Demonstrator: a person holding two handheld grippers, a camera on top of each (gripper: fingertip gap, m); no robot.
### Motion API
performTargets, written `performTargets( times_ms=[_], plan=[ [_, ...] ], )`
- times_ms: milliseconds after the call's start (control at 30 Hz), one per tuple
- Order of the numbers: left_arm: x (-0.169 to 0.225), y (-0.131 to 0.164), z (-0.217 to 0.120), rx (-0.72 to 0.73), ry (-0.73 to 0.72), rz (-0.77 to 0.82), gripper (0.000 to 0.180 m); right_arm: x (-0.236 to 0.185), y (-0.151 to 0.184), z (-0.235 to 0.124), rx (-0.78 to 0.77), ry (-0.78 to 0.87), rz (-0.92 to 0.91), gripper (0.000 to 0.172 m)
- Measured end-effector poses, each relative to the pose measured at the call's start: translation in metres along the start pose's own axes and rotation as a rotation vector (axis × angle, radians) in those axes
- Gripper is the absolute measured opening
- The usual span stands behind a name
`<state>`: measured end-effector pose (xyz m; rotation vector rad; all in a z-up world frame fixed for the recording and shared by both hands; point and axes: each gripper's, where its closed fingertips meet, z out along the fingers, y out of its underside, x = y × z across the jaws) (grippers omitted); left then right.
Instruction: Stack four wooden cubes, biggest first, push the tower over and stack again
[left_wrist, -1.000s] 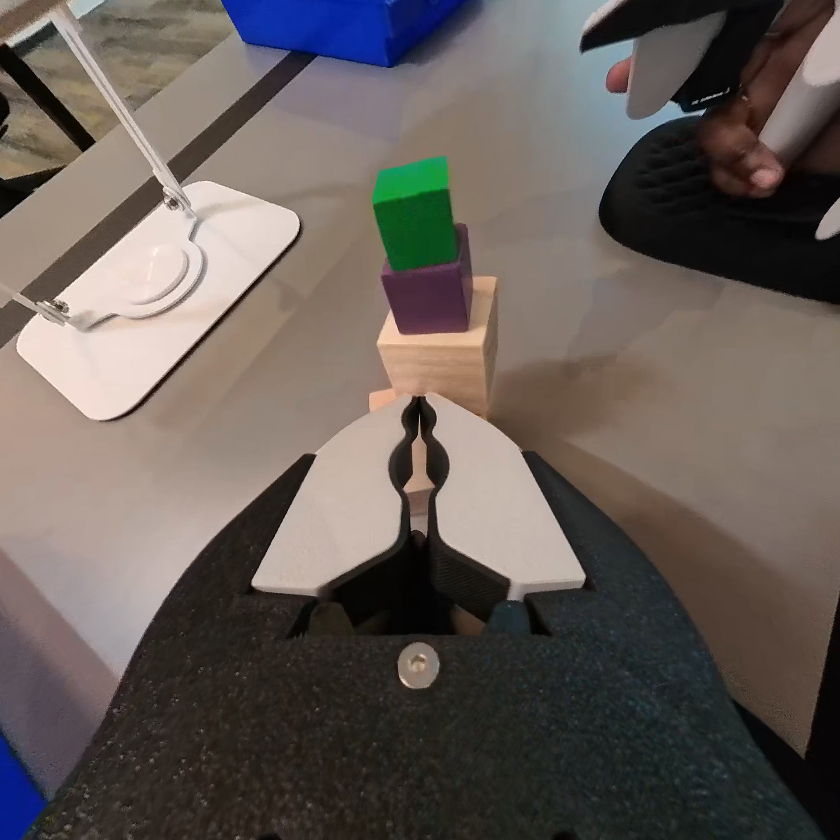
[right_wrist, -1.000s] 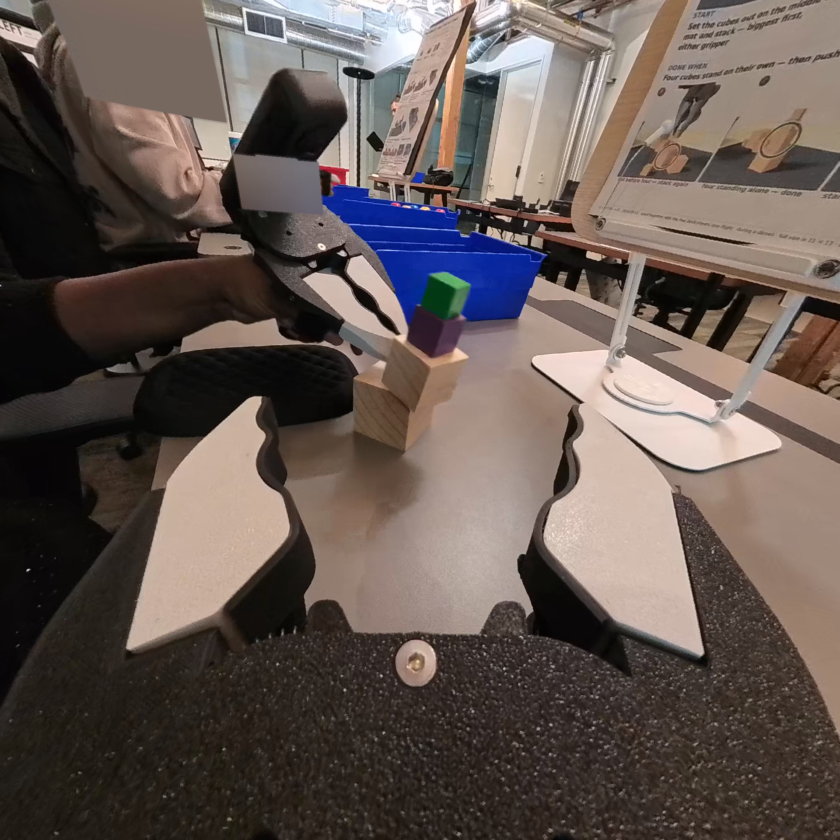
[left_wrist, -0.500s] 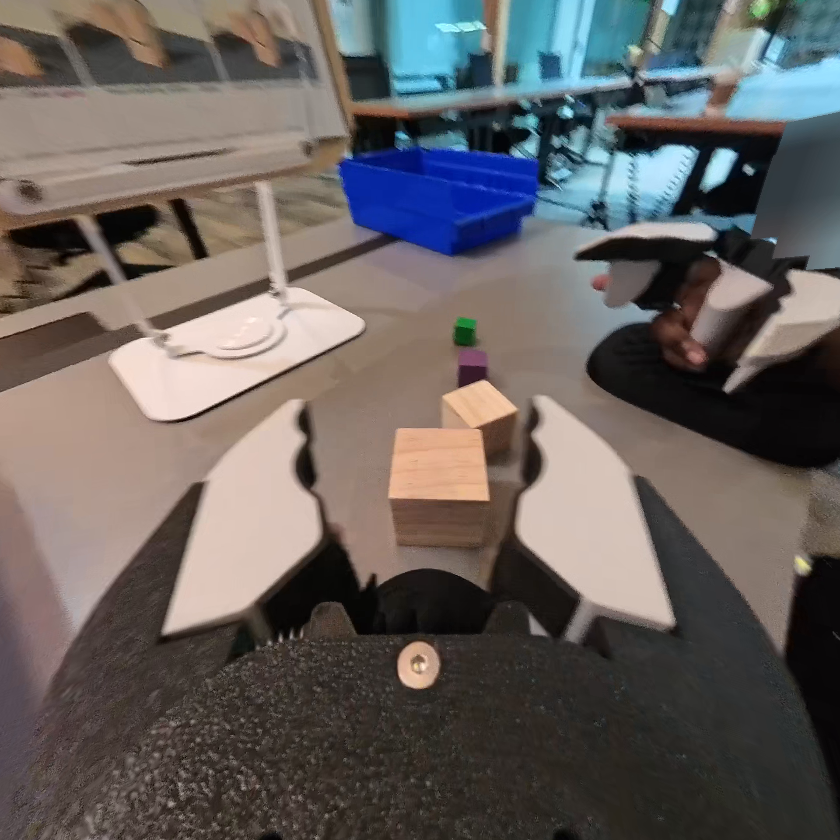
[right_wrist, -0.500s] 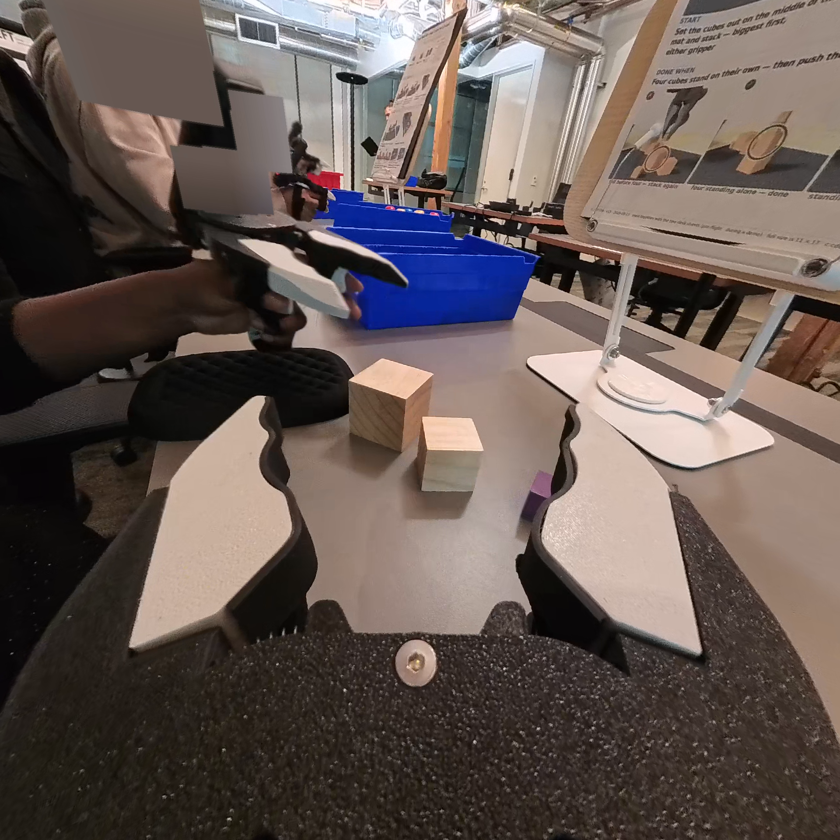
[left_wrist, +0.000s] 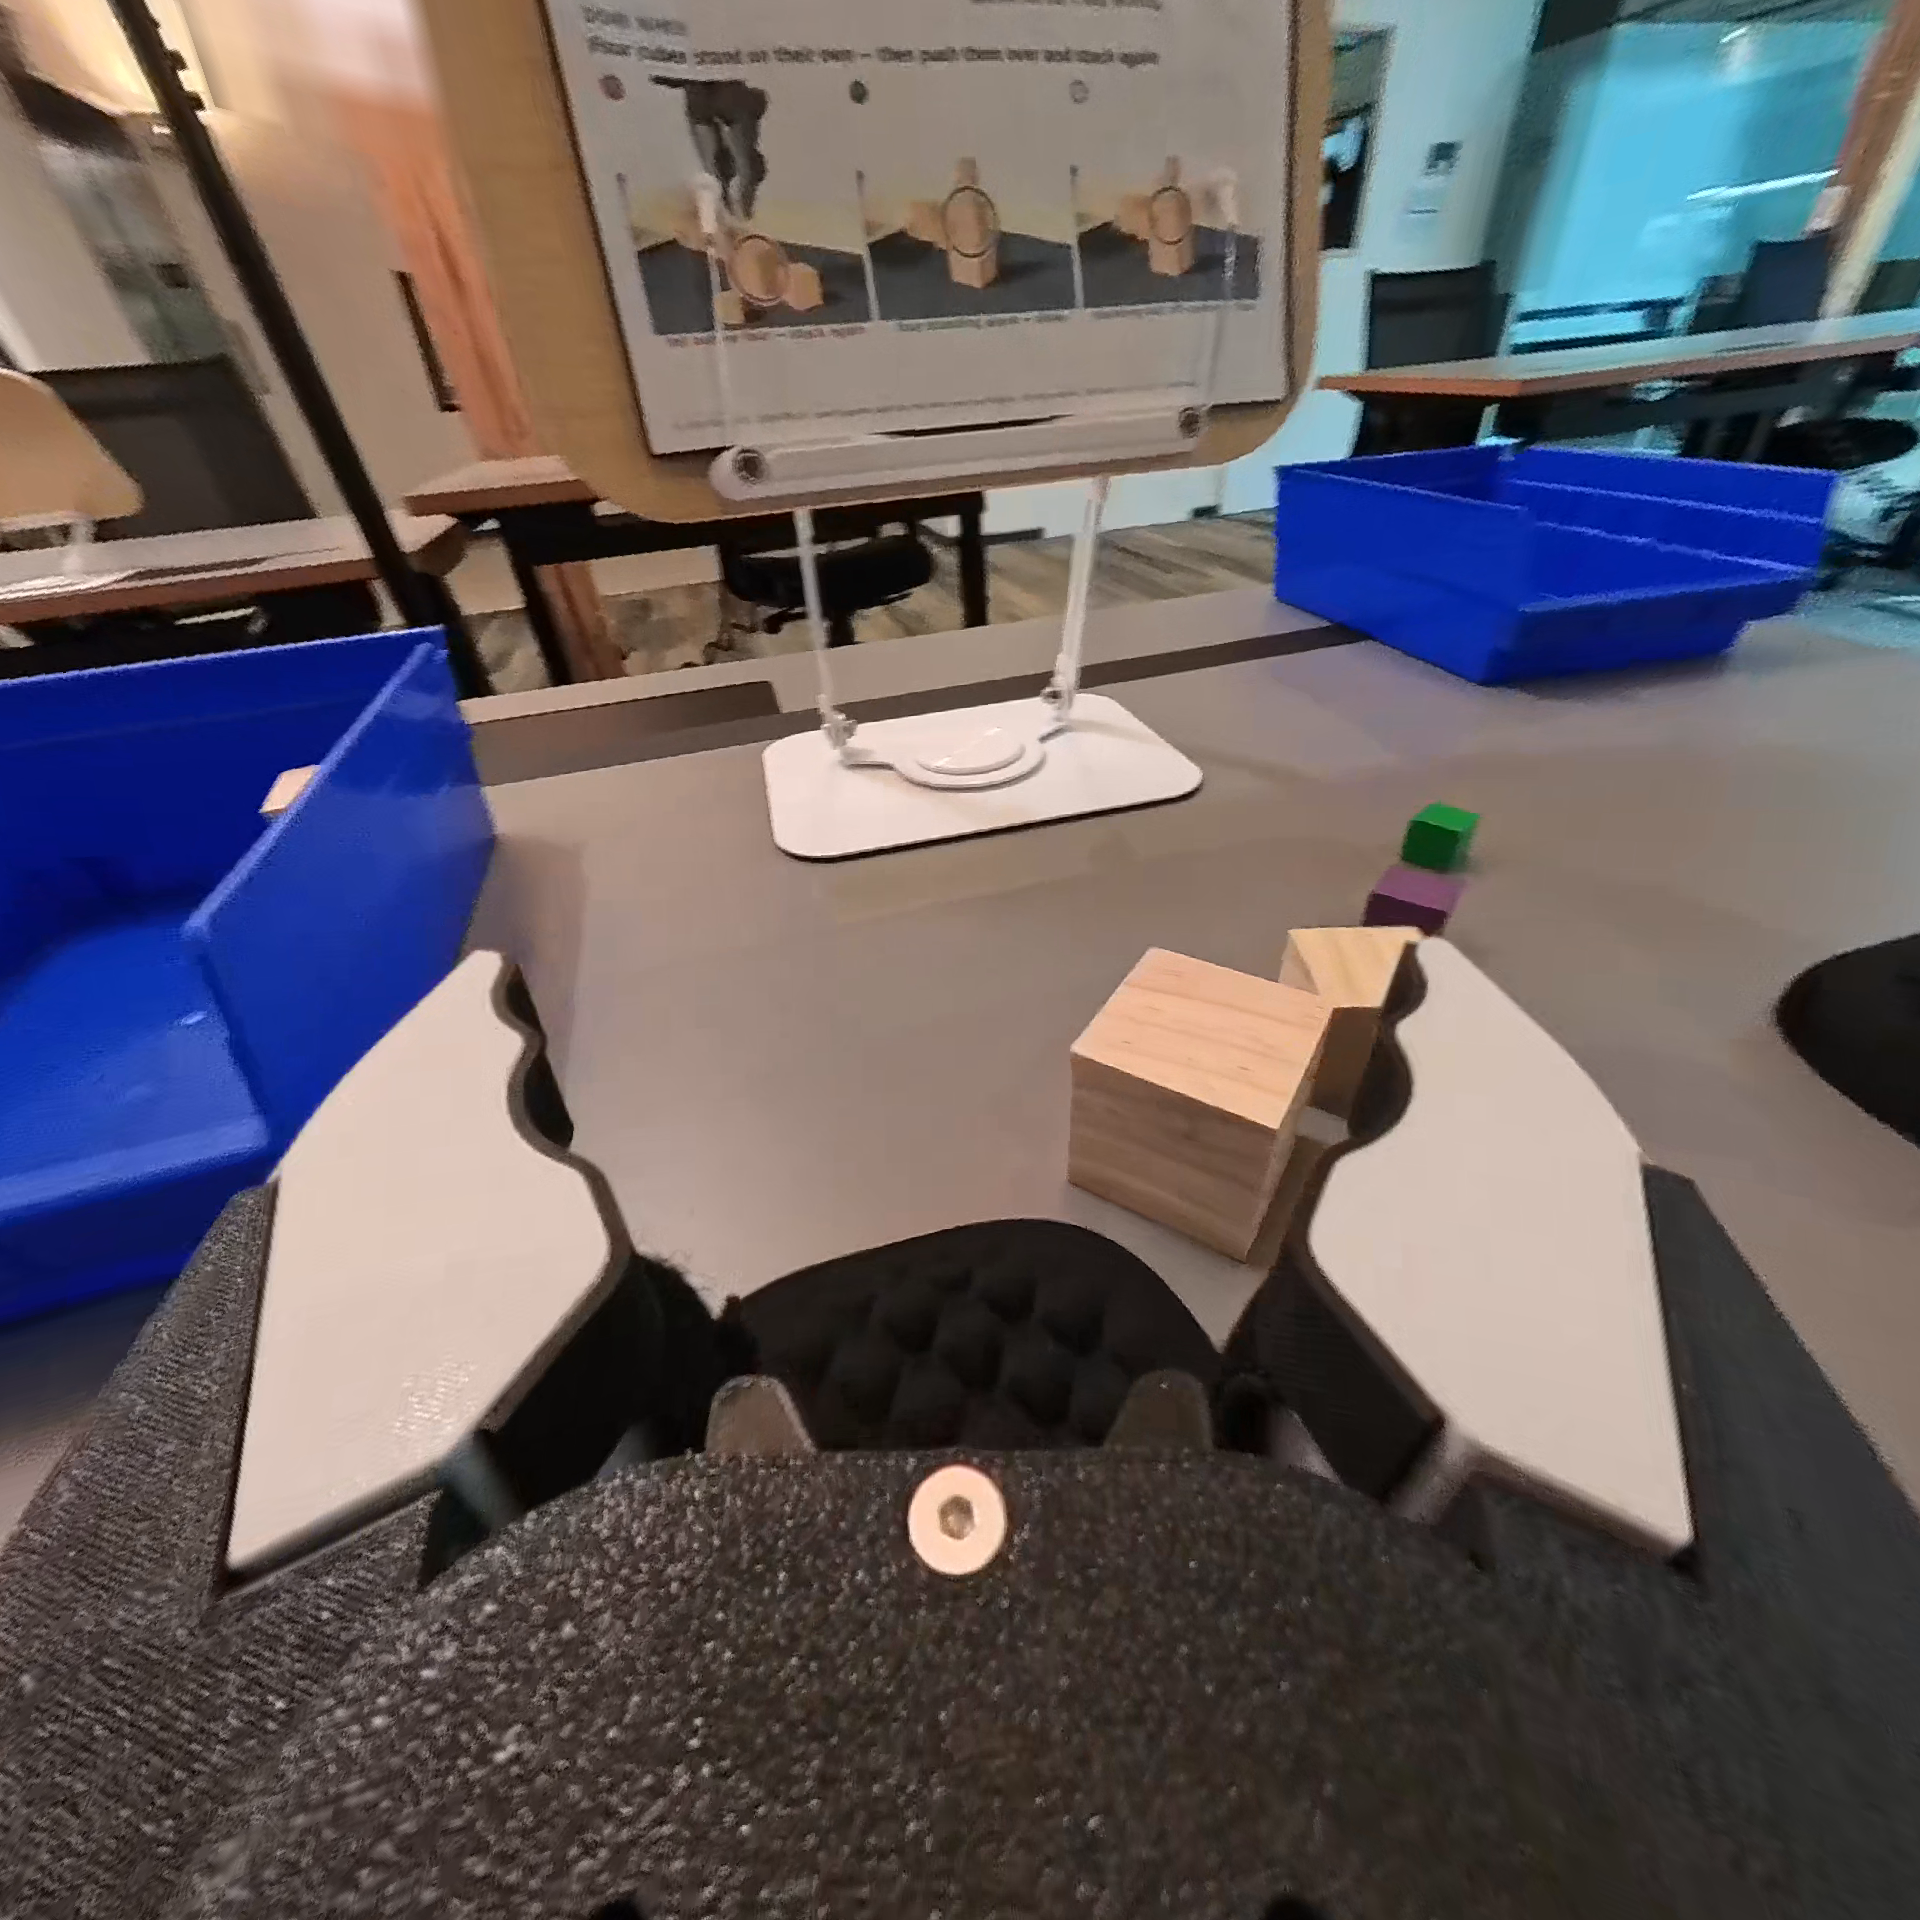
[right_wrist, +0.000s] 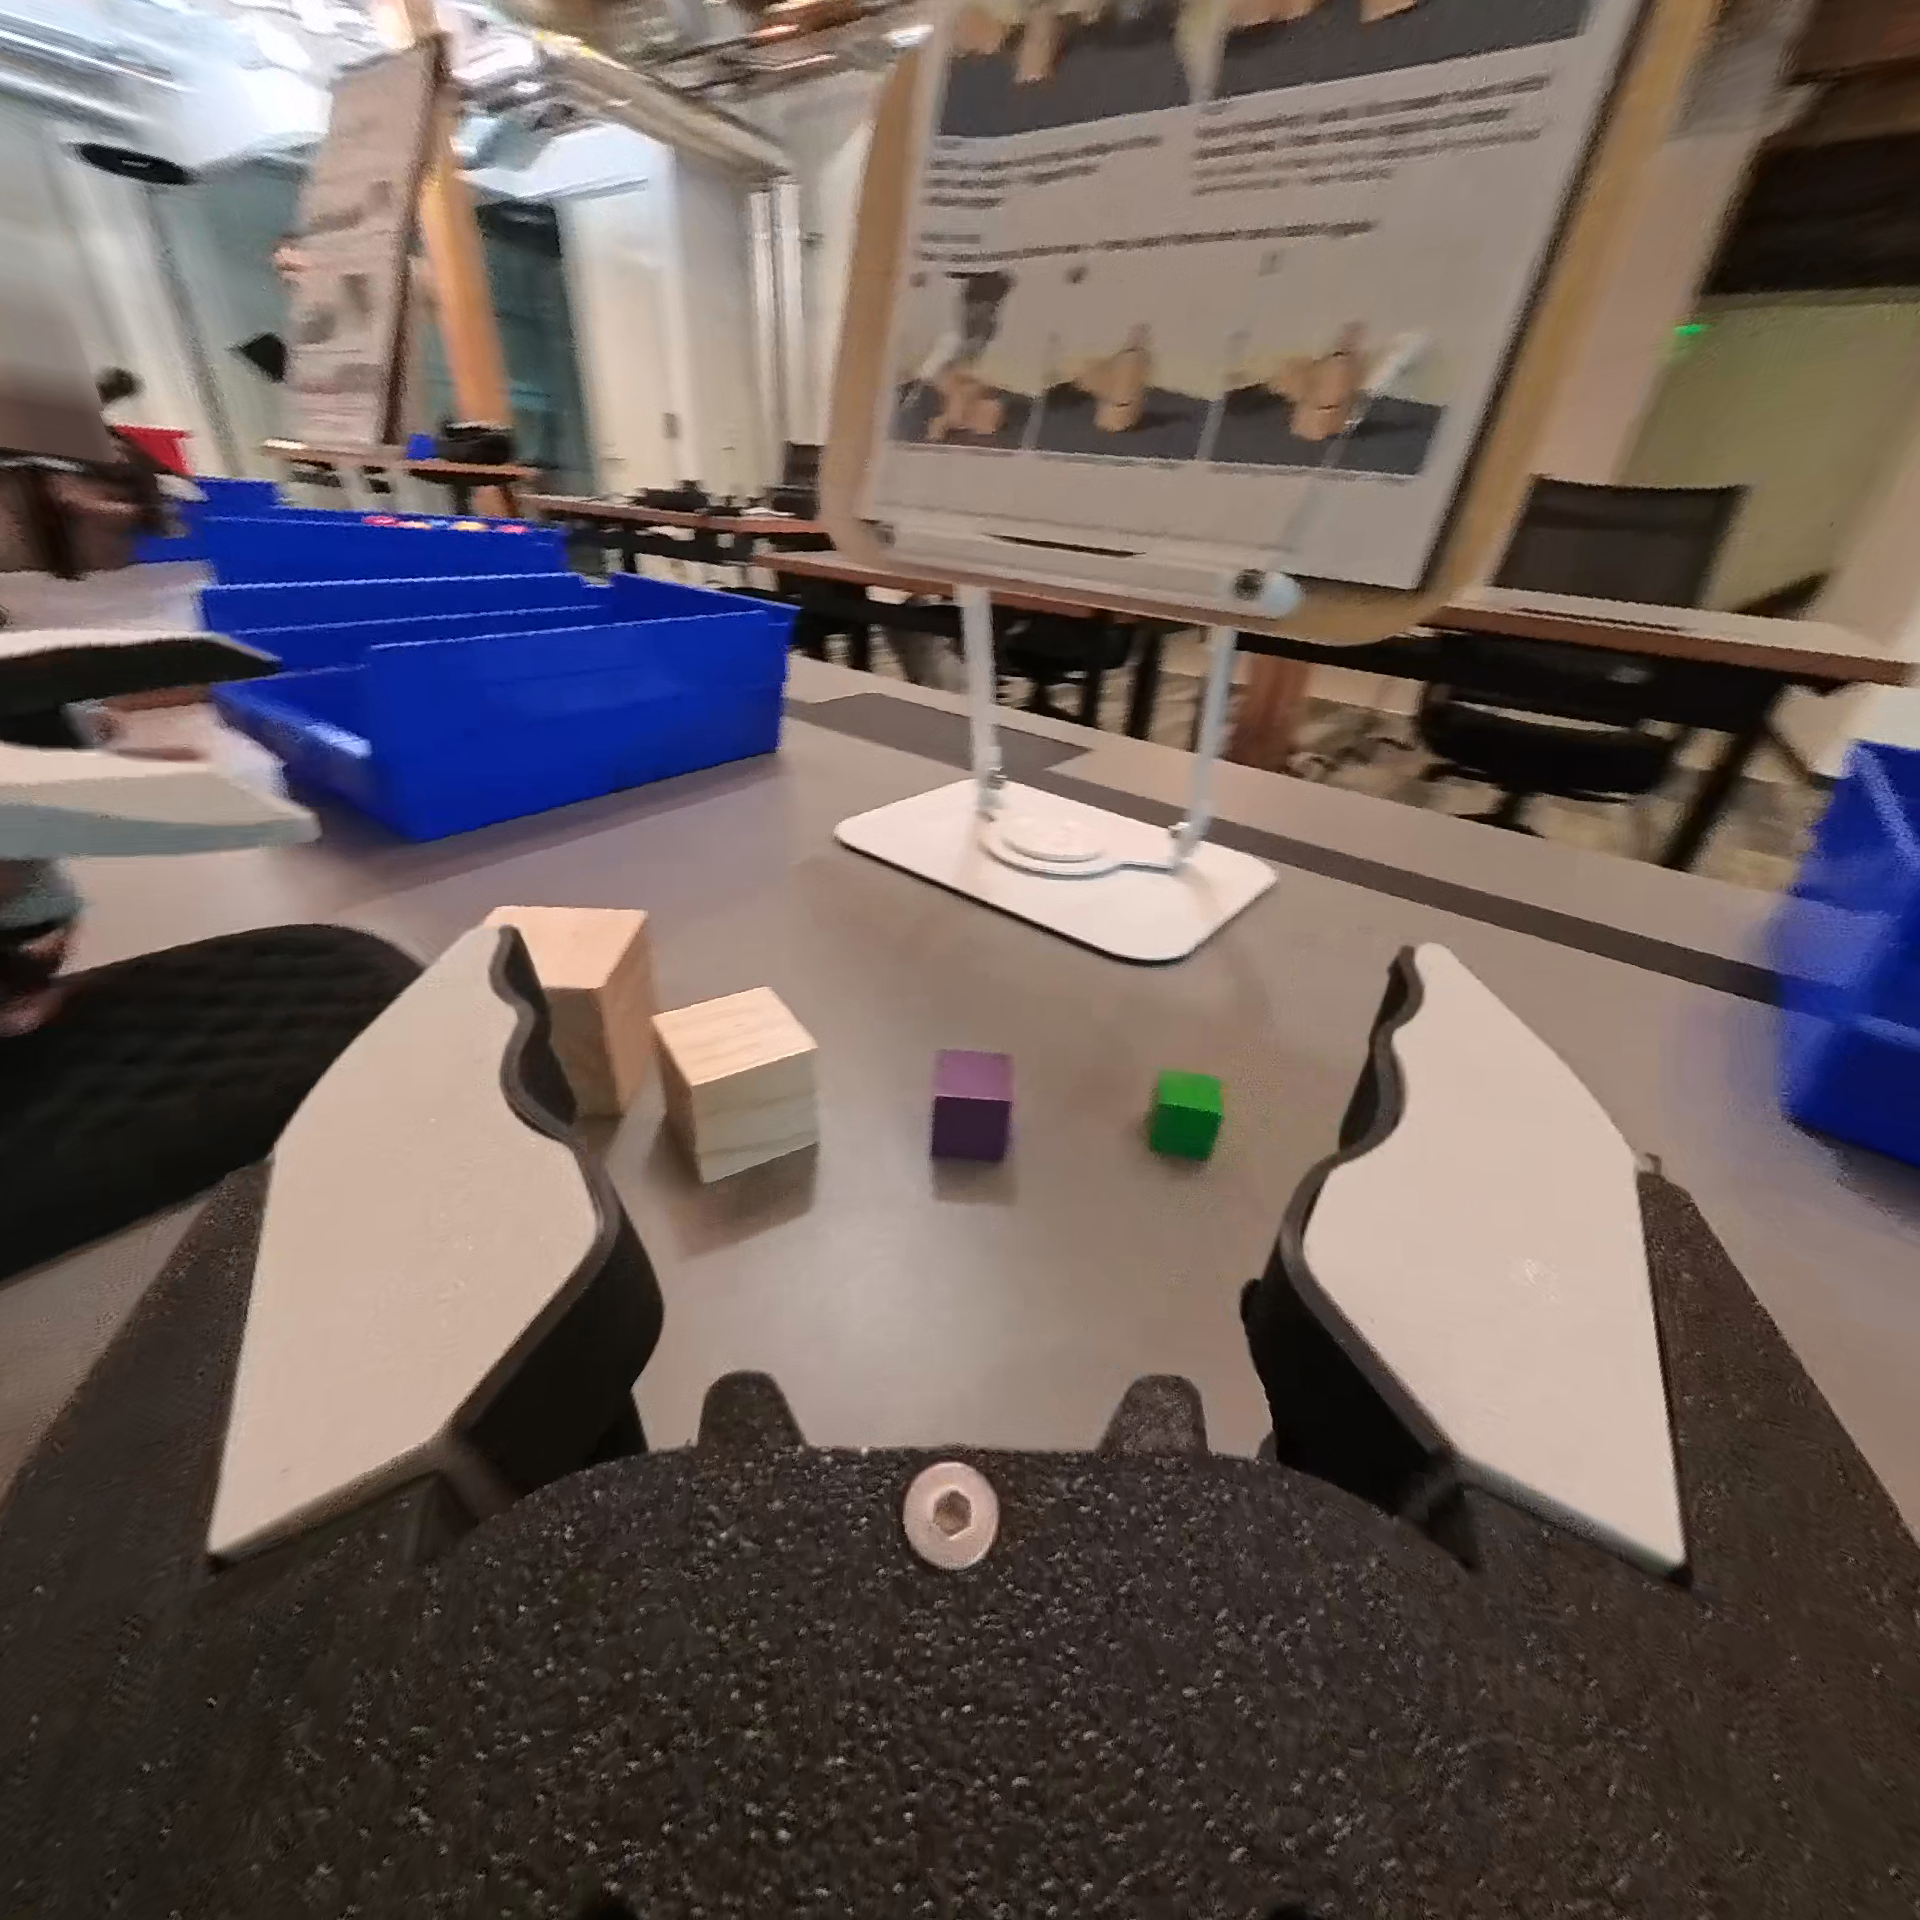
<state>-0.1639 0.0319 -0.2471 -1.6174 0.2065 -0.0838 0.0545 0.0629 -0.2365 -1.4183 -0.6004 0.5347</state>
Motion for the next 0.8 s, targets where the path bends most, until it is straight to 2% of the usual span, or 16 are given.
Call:
performTargets(
  times_ms=[167,300,533,667,800],
  plan=[
    [-0.01,-0.006,-0.009,0.026,-0.156,0.043,0.146,0.016,0.0,-0.012,-0.058,0.225,-0.029,0.144],
    [-0.009,-0.011,-0.02,0.027,-0.19,-0.004,0.145,0.015,-0.008,-0.025,-0.065,0.335,-0.076,0.144],
    [-0.004,-0.016,-0.037,0.049,-0.207,-0.025,0.142,0.01,-0.012,-0.039,-0.124,0.379,-0.073,0.144],
    [-0.005,0.002,-0.031,-0.004,-0.213,-0.031,0.142,0.014,0.004,-0.039,-0.155,0.373,-0.015,0.143],
    [-0.01,0.003,-0.03,0.0,-0.221,-0.058,0.141,0.016,0.018,-0.038,-0.186,0.371,0.019,0.143]
  ],
)
